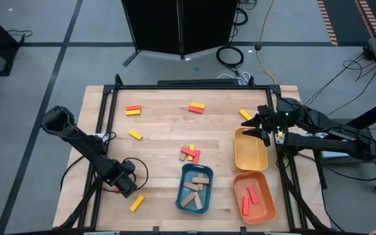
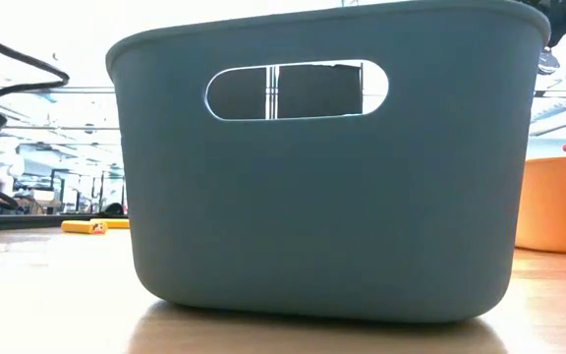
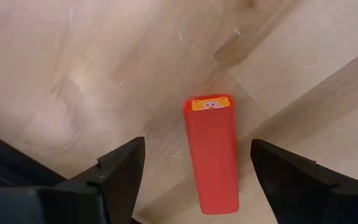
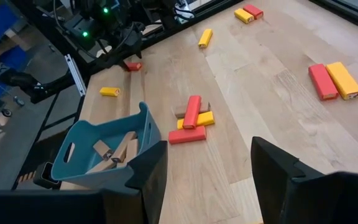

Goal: Sort blocks
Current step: Put the orange block into the orange bin

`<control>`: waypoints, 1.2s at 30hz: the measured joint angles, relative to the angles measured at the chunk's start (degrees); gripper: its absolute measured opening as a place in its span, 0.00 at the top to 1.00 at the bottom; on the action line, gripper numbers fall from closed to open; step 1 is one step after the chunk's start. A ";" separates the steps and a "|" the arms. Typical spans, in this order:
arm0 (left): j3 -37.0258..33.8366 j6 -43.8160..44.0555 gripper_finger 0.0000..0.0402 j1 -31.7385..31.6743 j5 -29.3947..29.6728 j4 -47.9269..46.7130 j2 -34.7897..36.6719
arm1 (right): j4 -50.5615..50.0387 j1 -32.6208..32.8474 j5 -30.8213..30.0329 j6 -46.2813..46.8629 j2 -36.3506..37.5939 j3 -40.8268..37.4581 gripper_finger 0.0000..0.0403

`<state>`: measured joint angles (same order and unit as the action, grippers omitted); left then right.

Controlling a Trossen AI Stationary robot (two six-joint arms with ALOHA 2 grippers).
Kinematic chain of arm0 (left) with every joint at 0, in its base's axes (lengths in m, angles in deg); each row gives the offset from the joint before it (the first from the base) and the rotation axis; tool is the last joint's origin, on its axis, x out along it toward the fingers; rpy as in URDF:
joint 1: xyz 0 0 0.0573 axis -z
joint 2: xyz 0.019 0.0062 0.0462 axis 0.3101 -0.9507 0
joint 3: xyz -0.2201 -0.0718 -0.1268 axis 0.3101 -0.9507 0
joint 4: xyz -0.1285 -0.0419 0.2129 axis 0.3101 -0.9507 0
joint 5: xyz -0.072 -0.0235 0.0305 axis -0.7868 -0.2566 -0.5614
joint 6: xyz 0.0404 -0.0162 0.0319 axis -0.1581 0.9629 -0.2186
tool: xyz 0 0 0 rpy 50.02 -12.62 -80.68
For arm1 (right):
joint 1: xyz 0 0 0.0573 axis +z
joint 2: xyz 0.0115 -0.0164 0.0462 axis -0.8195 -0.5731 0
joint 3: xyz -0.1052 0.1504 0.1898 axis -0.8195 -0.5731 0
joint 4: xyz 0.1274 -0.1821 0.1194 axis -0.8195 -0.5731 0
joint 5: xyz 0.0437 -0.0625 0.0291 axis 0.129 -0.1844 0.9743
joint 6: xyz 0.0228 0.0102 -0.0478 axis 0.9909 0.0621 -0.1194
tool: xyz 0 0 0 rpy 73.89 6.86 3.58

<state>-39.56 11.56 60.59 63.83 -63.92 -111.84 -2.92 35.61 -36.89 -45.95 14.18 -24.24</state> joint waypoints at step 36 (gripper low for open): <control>3.76 -7.72 0.82 -3.83 1.77 3.46 -2.73 | -1.12 0.02 0.03 -0.61 -0.01 0.00 0.61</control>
<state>-35.79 3.84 56.76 65.61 -60.47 -114.58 -4.04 35.63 -36.86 -46.56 14.17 -24.24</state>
